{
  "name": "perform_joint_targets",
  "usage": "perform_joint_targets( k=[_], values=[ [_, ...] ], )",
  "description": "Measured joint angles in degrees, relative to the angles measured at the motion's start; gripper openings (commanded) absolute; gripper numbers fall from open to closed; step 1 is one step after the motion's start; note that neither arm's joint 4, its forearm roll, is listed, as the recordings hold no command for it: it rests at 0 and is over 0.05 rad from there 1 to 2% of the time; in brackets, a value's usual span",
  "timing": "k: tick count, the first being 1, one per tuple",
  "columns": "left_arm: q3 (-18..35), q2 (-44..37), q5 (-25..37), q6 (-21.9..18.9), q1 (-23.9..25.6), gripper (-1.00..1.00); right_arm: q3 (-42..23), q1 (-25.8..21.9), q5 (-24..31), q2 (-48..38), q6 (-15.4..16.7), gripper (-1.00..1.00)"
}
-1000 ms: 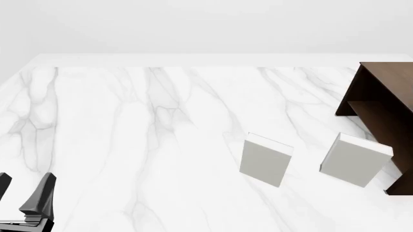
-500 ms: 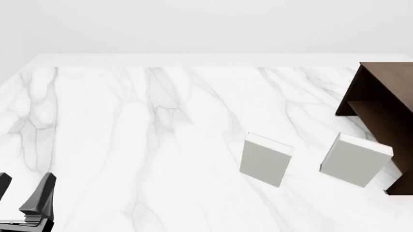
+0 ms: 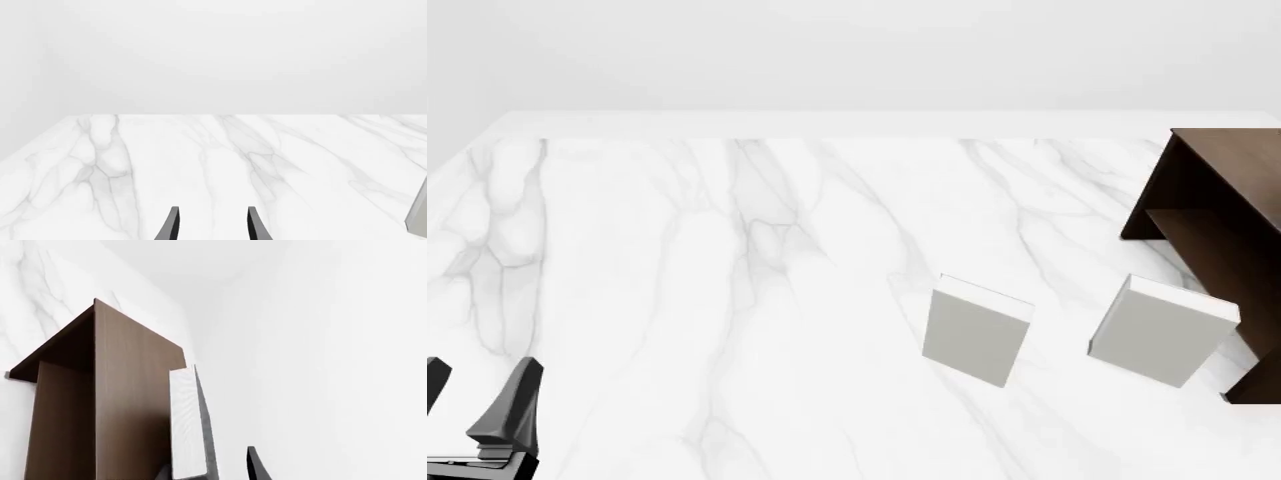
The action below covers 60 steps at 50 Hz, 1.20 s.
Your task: Pick up the book on the left and place it on top of the shelf.
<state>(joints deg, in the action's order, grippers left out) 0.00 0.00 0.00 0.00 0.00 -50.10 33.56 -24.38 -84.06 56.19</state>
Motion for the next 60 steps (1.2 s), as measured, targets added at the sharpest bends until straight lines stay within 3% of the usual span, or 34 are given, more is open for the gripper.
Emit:
perform_joint_targets(
  k=[21, 60],
  values=[
    [0.00, 0.00, 0.00, 0.00, 0.00, 1.00, 2.82, -0.95, 1.30, 1.20, -3.75, 1.00],
    [0.00, 0.00, 0.00, 0.00, 0.00, 1.00, 15.07, -3.22, 1.71, 13.75, -10.73, 1.00]
  ],
)
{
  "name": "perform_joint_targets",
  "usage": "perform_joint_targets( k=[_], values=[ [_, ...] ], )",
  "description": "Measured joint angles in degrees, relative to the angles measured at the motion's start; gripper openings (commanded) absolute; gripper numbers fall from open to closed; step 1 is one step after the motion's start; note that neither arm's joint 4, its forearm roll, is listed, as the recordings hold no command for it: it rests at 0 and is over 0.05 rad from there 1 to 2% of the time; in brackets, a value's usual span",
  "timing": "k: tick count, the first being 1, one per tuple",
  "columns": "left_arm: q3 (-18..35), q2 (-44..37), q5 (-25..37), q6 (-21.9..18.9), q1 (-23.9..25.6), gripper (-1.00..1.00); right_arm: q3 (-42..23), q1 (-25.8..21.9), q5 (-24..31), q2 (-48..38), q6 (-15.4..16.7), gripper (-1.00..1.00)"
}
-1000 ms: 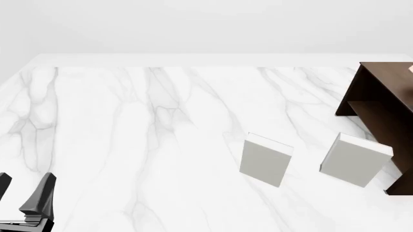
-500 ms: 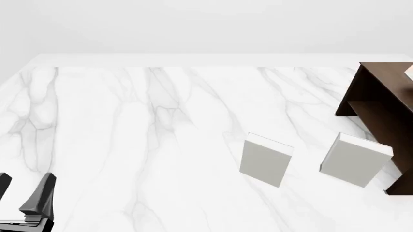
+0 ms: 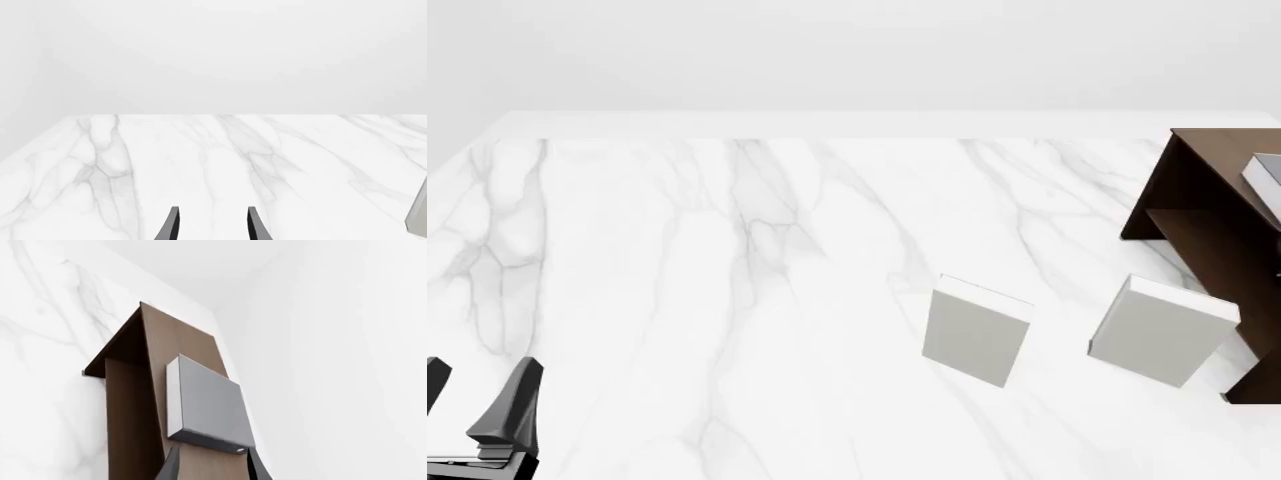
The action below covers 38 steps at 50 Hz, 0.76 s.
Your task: Pick up the book on the left and place it on top of the shelf.
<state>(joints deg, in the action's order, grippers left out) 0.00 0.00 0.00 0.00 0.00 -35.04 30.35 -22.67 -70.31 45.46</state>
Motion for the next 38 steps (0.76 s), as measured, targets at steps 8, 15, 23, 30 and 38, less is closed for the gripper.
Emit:
perform_joint_targets(
  k=[8, 15, 23, 30, 38],
  values=[
    [0.00, 0.00, 0.00, 0.00, 0.00, 1.00, 1.36, -0.13, -0.06, 2.08, -1.41, 1.00],
    [0.00, 0.00, 0.00, 0.00, 0.00, 1.00, 1.65, -0.71, 1.17, 5.58, -3.18, 1.00],
    [0.00, 0.00, 0.00, 0.00, 0.00, 1.00, 1.80, -1.52, 3.46, 10.37, -5.55, 1.00],
    [0.00, 0.00, 0.00, 0.00, 0.00, 1.00, 2.37, -1.76, 5.24, 14.56, -7.61, 1.00],
    [0.00, 0.00, 0.00, 0.00, 0.00, 1.00, 3.17, -2.15, 7.05, 18.98, -10.00, 1.00]
  ],
)
